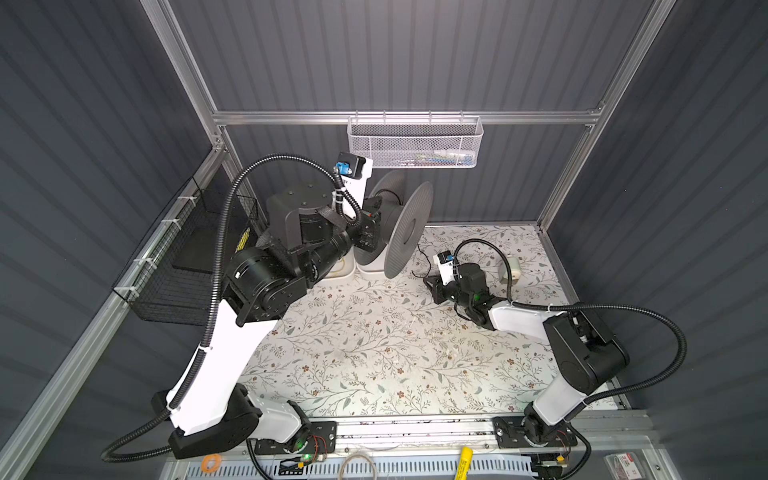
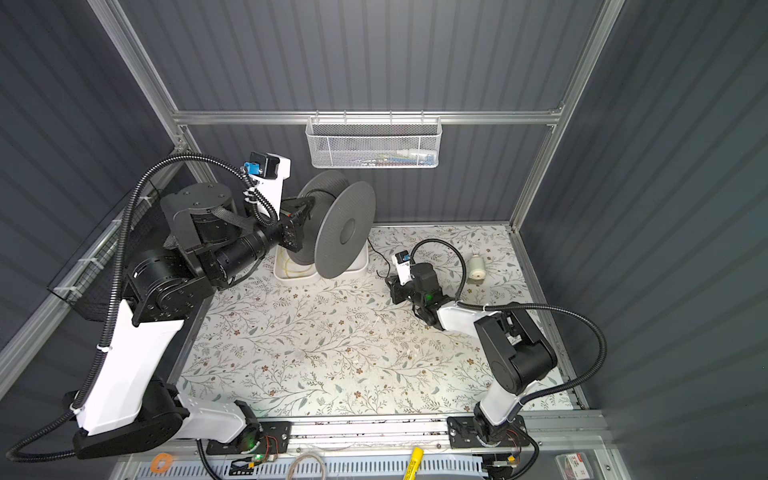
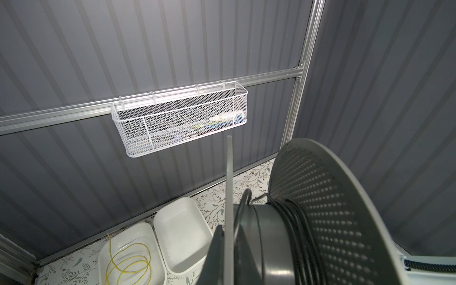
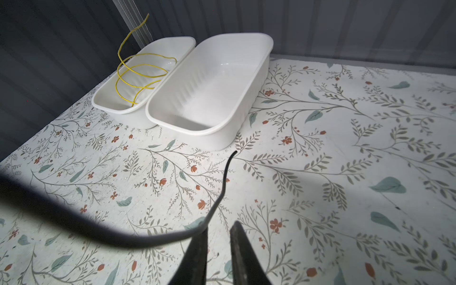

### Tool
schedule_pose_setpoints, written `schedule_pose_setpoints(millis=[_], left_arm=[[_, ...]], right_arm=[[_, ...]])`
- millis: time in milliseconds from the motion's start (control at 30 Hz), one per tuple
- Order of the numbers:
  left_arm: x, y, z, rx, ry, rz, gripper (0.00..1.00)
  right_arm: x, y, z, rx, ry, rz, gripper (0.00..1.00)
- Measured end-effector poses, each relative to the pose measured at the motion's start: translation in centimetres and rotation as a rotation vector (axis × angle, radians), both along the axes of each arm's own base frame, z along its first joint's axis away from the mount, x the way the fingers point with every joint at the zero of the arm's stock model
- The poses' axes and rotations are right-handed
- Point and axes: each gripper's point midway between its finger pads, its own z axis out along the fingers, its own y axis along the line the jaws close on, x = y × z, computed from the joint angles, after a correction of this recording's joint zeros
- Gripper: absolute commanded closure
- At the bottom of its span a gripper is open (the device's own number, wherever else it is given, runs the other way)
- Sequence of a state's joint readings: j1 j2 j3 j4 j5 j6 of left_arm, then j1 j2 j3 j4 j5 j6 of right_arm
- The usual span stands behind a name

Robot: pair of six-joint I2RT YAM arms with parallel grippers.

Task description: Wrap the cables

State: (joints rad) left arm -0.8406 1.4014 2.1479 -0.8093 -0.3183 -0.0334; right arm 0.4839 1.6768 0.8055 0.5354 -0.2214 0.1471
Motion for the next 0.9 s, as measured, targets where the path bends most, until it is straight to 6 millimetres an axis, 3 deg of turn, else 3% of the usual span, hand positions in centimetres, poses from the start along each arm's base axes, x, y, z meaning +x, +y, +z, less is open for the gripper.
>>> schedule_pose_setpoints(millis=[133,300,400,533,633,767,900], left_arm=[[0.0,-0.1,0.0,0.001,0.001,0.000,1.00],[0.1,-0.1,-0.1,0.001,0.001,0.000,1.00],[0.1,-0.1,-0.1,0.001,0.001,0.000,1.00],[0.1,-0.1,0.0,0.000,0.001,0.000,1.00],[0.1,-0.1,0.0,0.000,0.001,0.000,1.00],[0.2,-0.1,-0.1,0.000,-0.001,0.007,1.00],[1.1,-0.2,0.1,-0.013,-0.018,0.041,1.00]], right_arm=[[0.1,0.0,0.3,0.010,-0.009,-0.003,0.55],[0.4,0.1,0.8,0.024,-0.029,0.000,0.56],[0.6,0.1,1.4,0.039,-0.048,-0.003,0.63],[0.8,0.3,2.2,0.060,-0.075,-0.002,0.86],[0.9,0.5,2.6,0.069,-0.082,0.002,0.97],[0.5,0.4,2.3,0.071,-0.066,0.001,1.00],[-1.1,0.8,1.2,0.066,-0.017,0.007,1.00]])
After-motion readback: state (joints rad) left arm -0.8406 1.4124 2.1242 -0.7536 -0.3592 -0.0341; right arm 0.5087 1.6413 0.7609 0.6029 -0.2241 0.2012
